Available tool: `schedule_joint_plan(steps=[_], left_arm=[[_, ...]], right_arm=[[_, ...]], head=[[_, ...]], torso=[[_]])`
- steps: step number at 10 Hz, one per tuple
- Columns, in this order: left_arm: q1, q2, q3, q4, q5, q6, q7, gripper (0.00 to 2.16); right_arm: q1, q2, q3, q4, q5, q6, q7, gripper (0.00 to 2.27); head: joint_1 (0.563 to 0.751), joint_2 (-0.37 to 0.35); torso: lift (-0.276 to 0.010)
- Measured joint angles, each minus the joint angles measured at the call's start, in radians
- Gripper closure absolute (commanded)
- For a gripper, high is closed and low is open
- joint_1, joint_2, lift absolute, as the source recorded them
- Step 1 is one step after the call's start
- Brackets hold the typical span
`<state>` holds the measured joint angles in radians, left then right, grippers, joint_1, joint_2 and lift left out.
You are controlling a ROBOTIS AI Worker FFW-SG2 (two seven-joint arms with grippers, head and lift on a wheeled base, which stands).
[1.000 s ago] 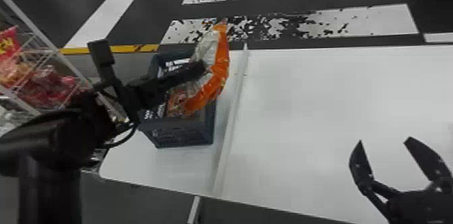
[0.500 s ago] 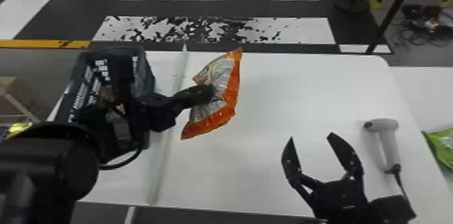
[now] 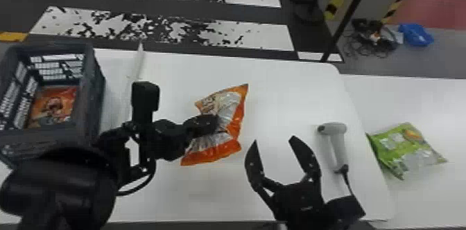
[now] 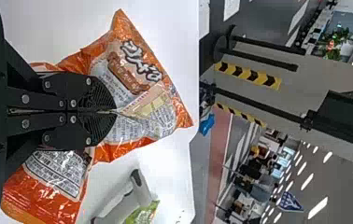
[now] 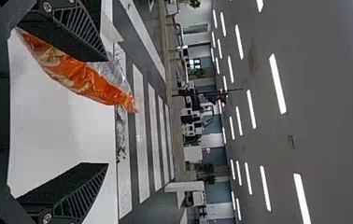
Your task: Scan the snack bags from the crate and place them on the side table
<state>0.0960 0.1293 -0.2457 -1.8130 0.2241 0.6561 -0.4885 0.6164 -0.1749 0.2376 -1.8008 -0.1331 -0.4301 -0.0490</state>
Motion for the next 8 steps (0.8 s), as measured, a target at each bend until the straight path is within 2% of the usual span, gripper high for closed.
schedule_joint_plan(steps=[1, 2, 6, 8], left_arm=[[-0.002, -0.002, -0.034, 0.031, -0.011, -0.041, 0.025, 0.51], [0.0, -0.002, -0.049, 0.049, -0.014, -0.078, 0.037, 0.0], [0.013, 0.0, -0.042, 0.049, -0.038, -0.137, 0.043, 0.02], [0.053, 0.008, -0.014, -0.001, -0.04, -0.198, 0.073, 0.02]], right_arm=[[0.002, 0.0, -0.003, 0.0, -0.002, -0.005, 0.0, 0.08], [0.003, 0.0, -0.005, 0.0, -0.004, -0.008, -0.001, 0.08], [0.006, 0.002, -0.006, 0.0, -0.005, -0.019, -0.002, 0.08], [0.009, 0.002, -0.007, 0.0, -0.006, -0.022, -0.002, 0.08]], head=[[0.695, -0.193], [0.695, -0.207], [0.695, -0.201], [0.695, -0.175]], torso=[[-0.081], [-0.081], [-0.081], [-0.081]])
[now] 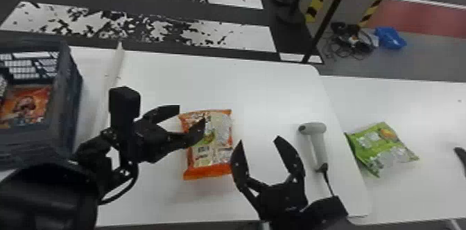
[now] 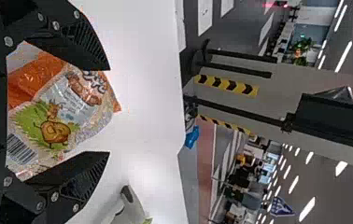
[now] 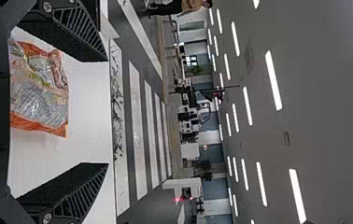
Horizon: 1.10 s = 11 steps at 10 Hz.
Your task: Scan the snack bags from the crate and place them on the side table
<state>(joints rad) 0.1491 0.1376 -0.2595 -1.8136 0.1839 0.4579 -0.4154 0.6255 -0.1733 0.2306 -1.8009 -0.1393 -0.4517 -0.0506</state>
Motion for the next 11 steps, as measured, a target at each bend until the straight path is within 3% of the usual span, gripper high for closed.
schedule_joint_plan(steps=[4, 7, 8, 9, 11], left_arm=[[0.161, 0.016, 0.123, -0.175, -0.027, -0.177, 0.071, 0.02], [0.259, 0.031, 0.203, -0.224, -0.026, -0.339, 0.194, 0.03], [0.284, 0.032, 0.227, -0.225, -0.025, -0.385, 0.213, 0.03], [0.314, 0.033, 0.248, -0.224, -0.024, -0.435, 0.233, 0.03], [0.37, 0.033, 0.293, -0.224, -0.009, -0.483, 0.257, 0.03]], right_arm=[[-0.001, 0.0, -0.001, 0.0, 0.0, -0.003, 0.0, 0.08], [-0.008, 0.001, 0.002, 0.0, -0.001, -0.004, 0.0, 0.12], [-0.013, 0.001, 0.006, 0.0, -0.002, -0.003, 0.002, 0.27], [-0.017, 0.001, 0.009, 0.0, -0.003, -0.001, 0.008, 0.57], [-0.031, 0.0, 0.014, 0.0, 0.005, 0.027, 0.056, 1.67]], head=[[0.695, -0.094], [0.695, 0.006], [0.695, 0.04], [0.695, 0.069], [0.695, 0.126]], torso=[[-0.081], [-0.081], [-0.081], [-0.081], [-0.081]])
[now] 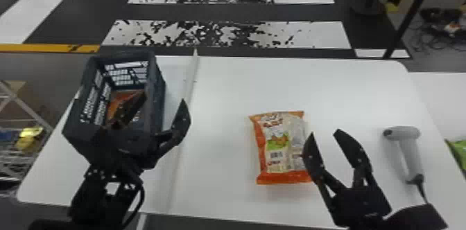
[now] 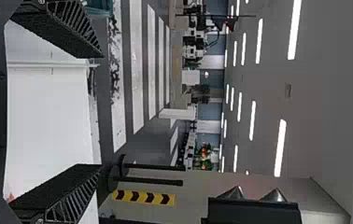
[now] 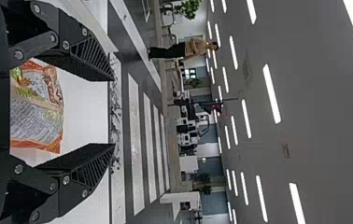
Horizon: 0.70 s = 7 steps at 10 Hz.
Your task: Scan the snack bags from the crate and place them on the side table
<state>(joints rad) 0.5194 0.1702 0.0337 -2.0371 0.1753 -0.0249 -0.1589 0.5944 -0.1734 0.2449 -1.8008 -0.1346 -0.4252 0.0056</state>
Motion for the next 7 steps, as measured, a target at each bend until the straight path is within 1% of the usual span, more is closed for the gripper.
schedule_joint_plan(steps=[1, 2, 3, 4, 5, 7], left_arm=[[0.022, 0.0, 0.02, 0.0, 0.008, -0.024, 0.0, 0.04], [0.042, -0.001, 0.04, 0.0, 0.019, -0.055, 0.002, 0.04], [0.053, -0.005, 0.065, 0.002, 0.037, -0.071, 0.002, 0.04], [0.058, -0.006, 0.084, 0.004, 0.051, -0.076, 0.002, 0.04], [0.062, -0.004, 0.099, 0.005, 0.065, -0.078, 0.001, 0.05], [0.062, -0.001, 0.109, 0.018, 0.084, -0.077, -0.006, 0.07]], right_arm=[[-0.014, 0.0, 0.01, 0.0, 0.006, 0.036, 0.005, 2.02], [-0.03, 0.0, 0.024, 0.0, 0.015, 0.078, 0.005, 2.17], [-0.049, 0.001, 0.038, -0.007, 0.029, 0.14, 0.006, 2.25], [-0.063, 0.001, 0.045, -0.016, 0.043, 0.189, 0.008, 2.25], [-0.08, 0.002, 0.05, -0.022, 0.055, 0.237, 0.012, 2.25], [-0.146, 0.003, 0.059, -0.019, 0.092, 0.402, 0.017, 2.25]], head=[[0.695, 0.156], [0.695, 0.188], [0.695, 0.207], [0.695, 0.241], [0.695, 0.26], [0.695, 0.275]], torso=[[-0.081], [-0.081], [-0.081], [-0.081], [-0.081], [-0.081]])
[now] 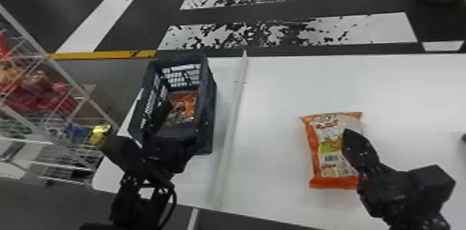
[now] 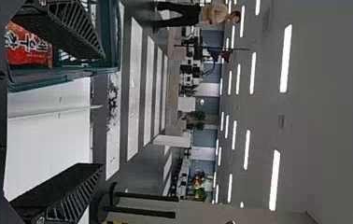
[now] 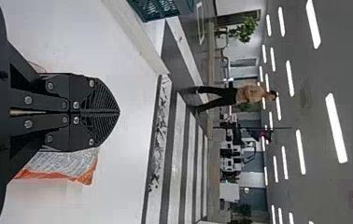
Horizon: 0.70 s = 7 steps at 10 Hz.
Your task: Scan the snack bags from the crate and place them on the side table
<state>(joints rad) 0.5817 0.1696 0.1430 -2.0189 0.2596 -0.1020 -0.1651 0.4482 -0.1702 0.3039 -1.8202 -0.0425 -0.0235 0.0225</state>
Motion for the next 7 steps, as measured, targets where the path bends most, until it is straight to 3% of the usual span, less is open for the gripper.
schedule_joint_plan(steps=[3, 7], left_arm=[[-0.004, 0.004, 0.002, 0.023, 0.02, -0.001, -0.008, 0.07], [-0.002, 0.004, 0.002, 0.024, 0.021, -0.006, -0.015, 0.08]], right_arm=[[-0.098, 0.003, 0.024, 0.082, 0.025, 0.133, 0.01, 2.25], [-0.189, 0.01, 0.047, 0.261, 0.031, 0.153, 0.024, 2.25]], head=[[0.695, 0.28], [0.695, 0.277]], torso=[[-0.081], [-0.081]])
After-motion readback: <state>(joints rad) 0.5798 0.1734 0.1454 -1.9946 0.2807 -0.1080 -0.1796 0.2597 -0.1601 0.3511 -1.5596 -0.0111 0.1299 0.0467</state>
